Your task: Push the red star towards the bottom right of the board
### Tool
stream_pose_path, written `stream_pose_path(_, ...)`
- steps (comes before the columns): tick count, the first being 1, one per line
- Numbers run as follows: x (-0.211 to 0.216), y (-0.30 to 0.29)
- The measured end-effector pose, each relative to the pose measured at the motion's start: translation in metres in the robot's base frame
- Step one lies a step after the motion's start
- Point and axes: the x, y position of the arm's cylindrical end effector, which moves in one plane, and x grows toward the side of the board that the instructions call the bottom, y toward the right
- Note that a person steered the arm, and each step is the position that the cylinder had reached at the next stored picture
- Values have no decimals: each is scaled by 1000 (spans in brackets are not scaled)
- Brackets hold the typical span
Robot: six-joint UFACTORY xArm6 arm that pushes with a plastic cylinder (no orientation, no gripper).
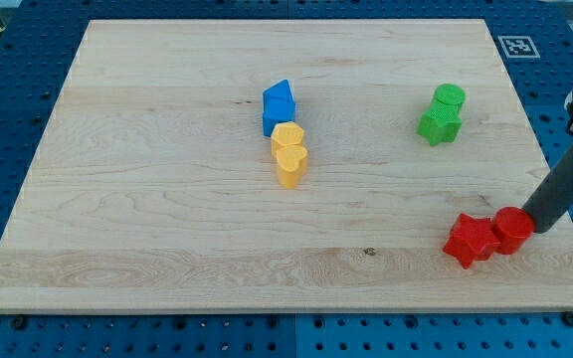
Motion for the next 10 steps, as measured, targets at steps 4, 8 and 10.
stream_pose_path(4,-12,-73)
stream_pose_path(8,-1,-133)
stream_pose_path(10,2,-116)
